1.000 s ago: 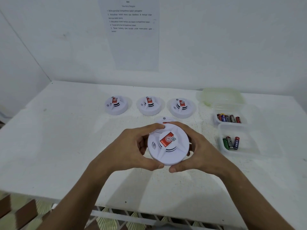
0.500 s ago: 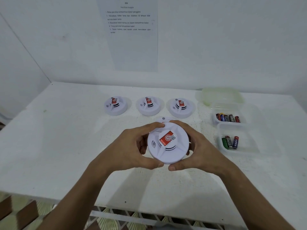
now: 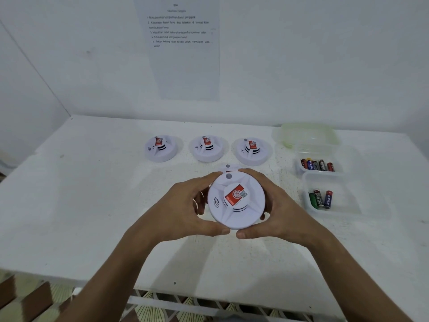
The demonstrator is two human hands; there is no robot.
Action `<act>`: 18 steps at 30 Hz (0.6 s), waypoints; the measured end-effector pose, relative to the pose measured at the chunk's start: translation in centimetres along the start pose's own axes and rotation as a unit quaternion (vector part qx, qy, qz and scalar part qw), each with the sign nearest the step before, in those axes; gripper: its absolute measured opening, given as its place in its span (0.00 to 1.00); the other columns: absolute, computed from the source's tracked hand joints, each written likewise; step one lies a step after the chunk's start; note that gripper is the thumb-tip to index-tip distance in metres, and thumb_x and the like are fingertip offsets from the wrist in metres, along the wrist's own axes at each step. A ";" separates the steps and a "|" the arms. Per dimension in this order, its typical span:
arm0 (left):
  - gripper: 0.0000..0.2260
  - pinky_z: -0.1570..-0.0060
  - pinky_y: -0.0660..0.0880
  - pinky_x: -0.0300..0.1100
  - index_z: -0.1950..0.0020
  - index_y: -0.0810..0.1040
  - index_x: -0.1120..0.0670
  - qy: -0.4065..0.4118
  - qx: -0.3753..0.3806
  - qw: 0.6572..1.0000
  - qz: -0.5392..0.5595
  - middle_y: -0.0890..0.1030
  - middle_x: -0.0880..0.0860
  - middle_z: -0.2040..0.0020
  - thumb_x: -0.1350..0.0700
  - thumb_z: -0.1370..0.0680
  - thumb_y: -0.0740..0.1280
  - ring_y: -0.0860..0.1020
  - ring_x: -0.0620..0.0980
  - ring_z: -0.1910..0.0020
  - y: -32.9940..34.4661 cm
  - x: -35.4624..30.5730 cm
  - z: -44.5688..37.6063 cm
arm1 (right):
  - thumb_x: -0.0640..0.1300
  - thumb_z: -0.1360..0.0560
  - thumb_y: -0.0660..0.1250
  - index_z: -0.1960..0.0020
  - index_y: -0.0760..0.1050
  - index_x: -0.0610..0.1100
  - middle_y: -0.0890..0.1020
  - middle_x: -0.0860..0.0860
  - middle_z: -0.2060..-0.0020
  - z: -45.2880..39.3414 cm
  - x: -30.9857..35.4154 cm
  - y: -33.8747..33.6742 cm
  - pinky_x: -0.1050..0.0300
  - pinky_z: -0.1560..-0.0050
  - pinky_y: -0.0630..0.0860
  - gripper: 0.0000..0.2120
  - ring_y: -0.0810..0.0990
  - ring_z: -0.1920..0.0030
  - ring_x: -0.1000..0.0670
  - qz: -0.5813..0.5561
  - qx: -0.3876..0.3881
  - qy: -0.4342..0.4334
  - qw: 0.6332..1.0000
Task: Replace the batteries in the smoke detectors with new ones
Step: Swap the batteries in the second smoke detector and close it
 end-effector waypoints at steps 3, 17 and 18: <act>0.37 0.62 0.75 0.33 0.30 0.66 0.35 -0.004 -0.003 1.000 0.002 0.79 0.39 0.51 0.47 0.35 0.80 0.73 0.45 0.62 0.0 0.2 -0.1 | 0.28 0.39 0.80 0.26 0.62 0.45 0.73 0.55 0.31 0.1 0.0 -0.1 0.66 0.42 0.75 0.47 0.74 0.32 0.56 -0.011 0.000 0.000 1.000; 0.37 0.62 0.74 0.33 0.30 0.66 0.34 -0.013 -0.003 1.000 -0.005 0.78 0.38 0.52 0.45 0.35 0.79 0.73 0.43 0.62 0.1 0.9 -0.5 | 0.30 0.37 0.80 0.25 0.61 0.47 0.73 0.59 0.32 -0.1 -0.2 -0.1 0.66 0.44 0.75 0.47 0.73 0.32 0.57 0.004 -0.009 0.005 1.000; 0.37 0.62 0.74 0.32 0.30 0.66 0.34 -0.013 -0.004 1.000 -0.006 0.78 0.38 0.52 0.45 0.35 0.79 0.73 0.43 0.62 0.0 1.0 -0.5 | 0.30 0.37 0.80 0.25 0.61 0.47 0.73 0.58 0.32 -0.1 -0.2 -0.1 0.67 0.45 0.75 0.47 0.73 0.32 0.57 0.003 -0.010 0.005 1.000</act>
Point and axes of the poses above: each hand's wrist, its own z-axis away from the middle knuckle, its own y-axis out of the palm, x = y × z, the point moved 8 cm from there along -z, towards the middle knuckle
